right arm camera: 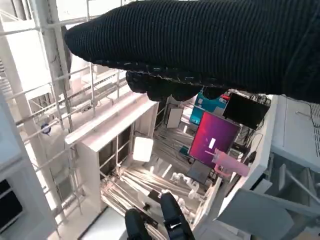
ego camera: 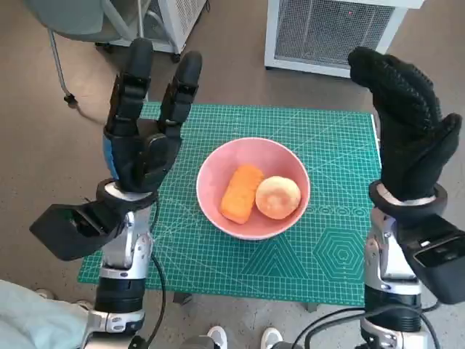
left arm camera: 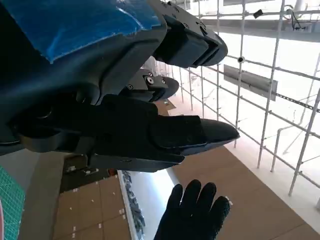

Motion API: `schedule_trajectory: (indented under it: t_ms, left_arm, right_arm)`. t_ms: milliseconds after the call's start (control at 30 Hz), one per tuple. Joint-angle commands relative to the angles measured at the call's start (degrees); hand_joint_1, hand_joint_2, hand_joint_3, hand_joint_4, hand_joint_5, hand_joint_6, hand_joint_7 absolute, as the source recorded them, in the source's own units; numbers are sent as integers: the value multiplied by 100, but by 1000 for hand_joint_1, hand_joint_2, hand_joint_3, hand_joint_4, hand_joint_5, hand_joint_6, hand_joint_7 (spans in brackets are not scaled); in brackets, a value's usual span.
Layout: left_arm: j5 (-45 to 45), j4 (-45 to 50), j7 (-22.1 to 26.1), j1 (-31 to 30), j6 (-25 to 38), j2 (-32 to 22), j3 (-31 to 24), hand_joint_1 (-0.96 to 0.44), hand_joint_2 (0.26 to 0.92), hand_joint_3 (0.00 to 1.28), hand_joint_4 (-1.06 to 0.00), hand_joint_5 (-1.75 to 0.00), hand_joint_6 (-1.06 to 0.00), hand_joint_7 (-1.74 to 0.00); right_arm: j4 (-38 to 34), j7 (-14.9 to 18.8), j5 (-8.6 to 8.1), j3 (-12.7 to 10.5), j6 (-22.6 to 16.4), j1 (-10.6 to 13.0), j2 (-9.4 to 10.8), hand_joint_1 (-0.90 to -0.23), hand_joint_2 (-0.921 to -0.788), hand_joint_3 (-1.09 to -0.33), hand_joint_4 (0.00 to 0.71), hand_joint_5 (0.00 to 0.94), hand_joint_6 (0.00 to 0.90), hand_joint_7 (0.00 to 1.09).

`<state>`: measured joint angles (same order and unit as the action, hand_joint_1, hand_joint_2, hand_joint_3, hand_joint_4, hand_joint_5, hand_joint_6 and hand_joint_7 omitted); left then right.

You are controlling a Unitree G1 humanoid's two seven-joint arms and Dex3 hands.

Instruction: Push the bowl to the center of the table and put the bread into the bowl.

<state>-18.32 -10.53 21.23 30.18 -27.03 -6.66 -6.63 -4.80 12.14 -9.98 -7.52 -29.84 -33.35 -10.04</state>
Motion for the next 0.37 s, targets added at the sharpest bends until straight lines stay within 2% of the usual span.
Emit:
schedule_trajectory:
  t_ms: [33,367]
  left_arm:
    - [72,-118,21,28,-212,42,-22,-185,921,137,-437,-17,-486,-33]
    - [123,-157,-19,19,-229,45,11,-158,921,134,-441,-11,-487,-24]
  right_arm:
    - [-81,62,-26,16,-2,6,-16,-527,-921,-697,351,27,2,724]
    - [-87,54,-34,33,-11,16,1,-527,-921,-699,350,26,2,729]
